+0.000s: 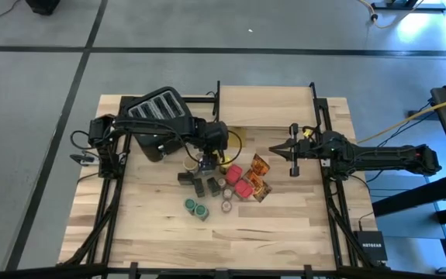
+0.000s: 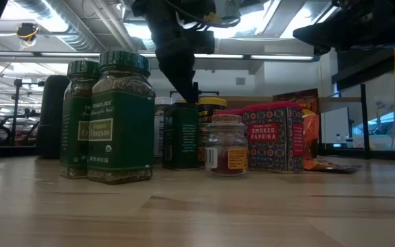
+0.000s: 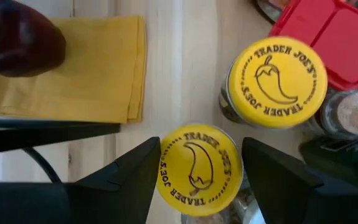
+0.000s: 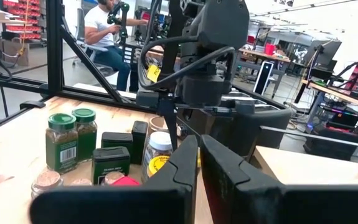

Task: Shelf spices
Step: Put the yellow seasoning bottle on the shelf

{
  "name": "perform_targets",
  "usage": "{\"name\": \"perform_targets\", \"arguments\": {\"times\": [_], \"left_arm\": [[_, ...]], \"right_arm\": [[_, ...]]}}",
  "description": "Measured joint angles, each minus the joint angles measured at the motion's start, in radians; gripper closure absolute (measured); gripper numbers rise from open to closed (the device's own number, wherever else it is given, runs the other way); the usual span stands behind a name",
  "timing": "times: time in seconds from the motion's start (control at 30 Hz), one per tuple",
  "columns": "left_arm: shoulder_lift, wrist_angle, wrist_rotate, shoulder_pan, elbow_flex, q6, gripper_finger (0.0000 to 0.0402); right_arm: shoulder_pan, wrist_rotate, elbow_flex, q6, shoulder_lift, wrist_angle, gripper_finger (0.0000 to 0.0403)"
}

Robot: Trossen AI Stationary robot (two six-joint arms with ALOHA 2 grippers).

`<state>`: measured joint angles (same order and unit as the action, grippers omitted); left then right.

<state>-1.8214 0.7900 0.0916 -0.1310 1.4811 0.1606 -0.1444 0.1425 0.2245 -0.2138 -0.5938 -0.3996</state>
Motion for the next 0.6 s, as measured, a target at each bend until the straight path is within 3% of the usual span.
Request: {"name": "perform_targets", "arguments": {"times": [0.23, 0.6], "left_arm": [[0.000, 0.004, 0.020, 0.001, 0.006, -0.070, 0.0174], [0.000, 0.009, 0.036, 0.011, 0.006, -0.046, 0.0073]], "right_arm": [[0.000, 0.000, 0.000, 0.000, 0.000, -0.001, 0.0377], [0.000, 0.000, 0.000, 0.000, 0.000, -0.001, 0.0377]]}}
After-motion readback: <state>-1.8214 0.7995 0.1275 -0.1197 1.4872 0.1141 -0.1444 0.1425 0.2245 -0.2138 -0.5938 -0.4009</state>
